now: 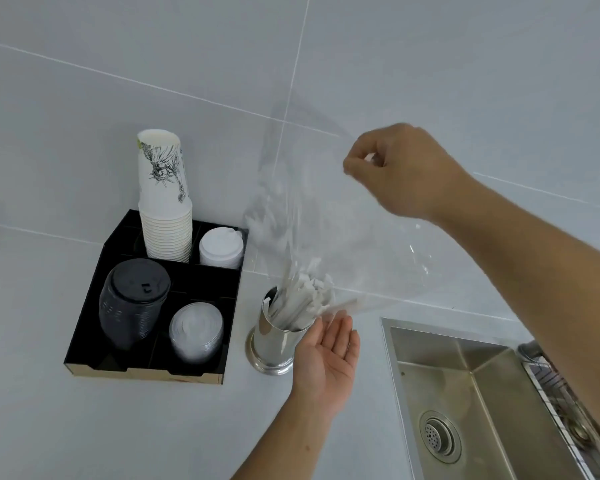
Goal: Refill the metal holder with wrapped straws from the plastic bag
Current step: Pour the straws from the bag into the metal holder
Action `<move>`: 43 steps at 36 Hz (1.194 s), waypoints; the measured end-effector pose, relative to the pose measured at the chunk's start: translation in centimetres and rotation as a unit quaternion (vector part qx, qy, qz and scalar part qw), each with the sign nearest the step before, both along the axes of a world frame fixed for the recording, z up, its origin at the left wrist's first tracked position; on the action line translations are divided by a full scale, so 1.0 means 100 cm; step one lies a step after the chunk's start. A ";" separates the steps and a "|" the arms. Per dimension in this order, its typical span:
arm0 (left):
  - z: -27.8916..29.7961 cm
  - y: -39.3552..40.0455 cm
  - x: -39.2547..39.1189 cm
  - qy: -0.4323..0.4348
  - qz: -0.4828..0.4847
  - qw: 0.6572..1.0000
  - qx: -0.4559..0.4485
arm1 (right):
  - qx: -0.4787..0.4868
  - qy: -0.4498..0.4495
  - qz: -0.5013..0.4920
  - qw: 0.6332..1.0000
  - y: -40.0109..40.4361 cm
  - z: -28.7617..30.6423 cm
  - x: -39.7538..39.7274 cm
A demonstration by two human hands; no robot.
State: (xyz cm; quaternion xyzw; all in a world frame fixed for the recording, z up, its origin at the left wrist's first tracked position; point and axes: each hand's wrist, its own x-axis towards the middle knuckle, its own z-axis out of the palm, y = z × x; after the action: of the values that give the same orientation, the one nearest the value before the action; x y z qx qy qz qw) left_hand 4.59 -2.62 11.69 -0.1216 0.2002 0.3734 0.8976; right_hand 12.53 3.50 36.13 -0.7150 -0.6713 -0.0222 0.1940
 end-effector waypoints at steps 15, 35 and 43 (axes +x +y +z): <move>0.000 -0.003 0.003 0.001 -0.003 1.000 0.002 | 0.028 0.053 -0.014 0.998 -0.008 0.012 0.003; 0.003 0.005 -0.002 0.046 0.021 0.999 0.018 | 0.053 0.064 -0.025 0.996 -0.041 0.050 0.008; 0.006 0.000 -0.006 0.067 0.021 0.997 0.038 | 0.078 0.094 -0.030 0.992 -0.058 0.060 0.015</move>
State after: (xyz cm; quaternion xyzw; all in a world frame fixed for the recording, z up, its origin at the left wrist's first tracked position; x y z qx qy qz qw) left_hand 3.98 -2.61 12.27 -0.0663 0.2427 0.4066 0.8783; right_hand 14.00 -2.26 42.16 -0.7161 -0.6249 -0.0132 0.3108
